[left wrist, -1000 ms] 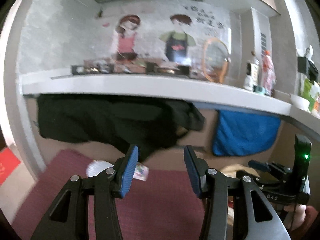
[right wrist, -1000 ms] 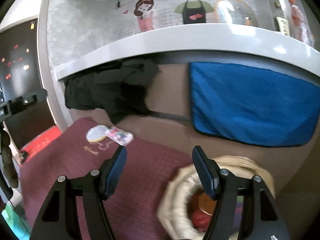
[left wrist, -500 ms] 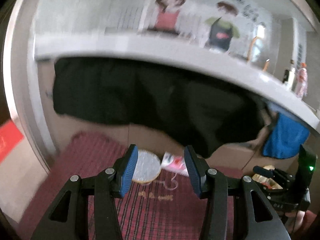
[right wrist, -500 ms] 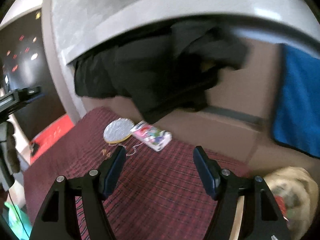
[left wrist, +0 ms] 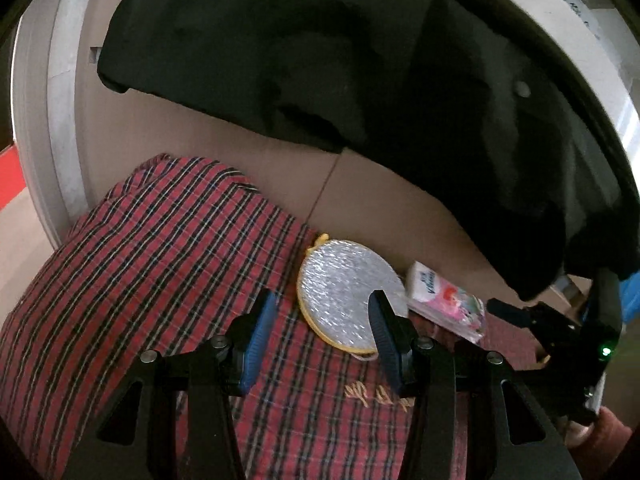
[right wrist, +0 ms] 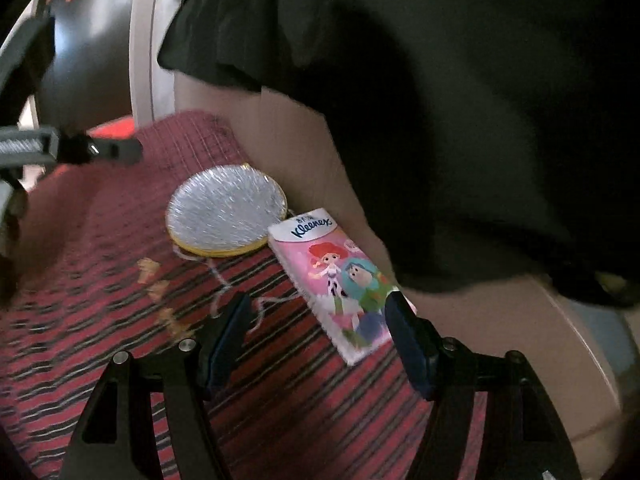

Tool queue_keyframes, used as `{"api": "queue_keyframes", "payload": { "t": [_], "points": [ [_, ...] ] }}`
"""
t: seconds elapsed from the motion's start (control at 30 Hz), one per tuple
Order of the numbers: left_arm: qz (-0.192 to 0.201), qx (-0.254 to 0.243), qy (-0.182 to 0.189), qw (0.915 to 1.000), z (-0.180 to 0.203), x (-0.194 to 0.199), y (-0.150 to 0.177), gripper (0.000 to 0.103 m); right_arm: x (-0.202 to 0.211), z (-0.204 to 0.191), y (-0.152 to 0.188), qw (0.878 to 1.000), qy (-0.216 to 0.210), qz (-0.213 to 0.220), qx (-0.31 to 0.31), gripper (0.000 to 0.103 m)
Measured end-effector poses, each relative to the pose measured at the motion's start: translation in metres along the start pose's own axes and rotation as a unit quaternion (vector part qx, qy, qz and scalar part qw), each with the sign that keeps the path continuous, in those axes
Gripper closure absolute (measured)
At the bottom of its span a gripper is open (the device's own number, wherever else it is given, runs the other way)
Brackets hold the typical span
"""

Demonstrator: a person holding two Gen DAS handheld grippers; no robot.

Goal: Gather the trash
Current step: 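Move both grippers back to the silver sponge and pink tissue pack, then grasp the silver round sponge with left gripper while right grasps the pink Kleenex pack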

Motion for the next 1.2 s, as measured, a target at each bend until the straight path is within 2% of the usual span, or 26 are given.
{"api": "queue_keyframes", "payload": {
  "t": [0.2,0.27,0.37,0.4,0.5,0.57,0.67,0.8,0.83,0.87,0.9,0.93,1.03,1.2],
  "points": [
    [-0.012,0.002,-0.011,0.9999,0.001,-0.022,-0.015,0.054,-0.028,0.015,-0.001,0.999,-0.027,-0.019,-0.031,0.037],
    [-0.004,0.010,-0.006,0.9999,0.000,-0.023,-0.020,0.054,-0.021,0.013,0.005,0.996,-0.068,-0.021,-0.047,0.036],
    [0.006,0.014,-0.001,0.9999,-0.001,-0.021,-0.025,0.054,0.001,-0.003,0.014,0.982,-0.178,-0.021,-0.057,0.039],
    [0.008,0.015,-0.001,0.9999,-0.001,-0.020,-0.026,0.054,0.008,-0.008,0.015,0.981,-0.188,-0.016,-0.050,0.039],
    [0.010,0.016,-0.003,0.9998,-0.001,-0.016,-0.025,0.054,0.018,-0.013,0.011,0.991,-0.131,0.006,-0.025,0.038],
    [0.009,0.013,-0.002,0.9999,-0.001,-0.011,-0.023,0.054,0.012,-0.009,0.005,0.993,-0.110,0.010,-0.038,0.037],
    [0.010,0.010,0.000,0.9999,-0.002,0.000,-0.018,0.054,-0.011,0.005,-0.004,0.993,-0.092,-0.003,-0.077,0.037],
    [-0.004,0.014,0.011,0.9998,-0.005,0.002,-0.011,0.054,-0.036,0.015,-0.004,0.994,-0.057,-0.034,-0.083,0.038],
    [-0.011,0.017,0.015,0.9997,-0.004,0.002,-0.009,0.054,-0.040,0.015,-0.003,0.994,-0.055,-0.041,-0.083,0.038],
    [-0.015,0.020,0.017,0.9995,-0.004,-0.001,-0.008,0.054,-0.041,0.016,-0.001,0.993,-0.065,-0.043,-0.088,0.042],
    [-0.019,0.025,0.020,0.9993,-0.003,-0.006,-0.007,0.054,-0.039,0.017,0.001,0.992,-0.072,-0.045,-0.093,0.054],
    [-0.023,0.031,0.023,0.9990,-0.002,-0.011,-0.007,0.054,-0.035,0.019,0.005,0.991,-0.073,-0.050,-0.098,0.056],
    [-0.029,0.053,0.024,0.9979,-0.001,-0.028,-0.012,0.054,-0.016,0.027,0.019,0.992,-0.042,-0.052,-0.109,0.056],
    [-0.031,0.102,0.002,0.9942,-0.009,-0.058,-0.026,0.054,0.017,0.040,0.048,0.985,-0.081,-0.047,-0.147,0.056]
  ]
}}
Point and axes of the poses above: each gripper's, at about its wrist camera, not at the fingertips, and x roughly against the way its jaws point, z to its right, y to its underside, the point moved 5 cm from there along -x, roughly the way its jaws point, and after that the axes turned 5 degrees about -z, right-handed, at the moved point
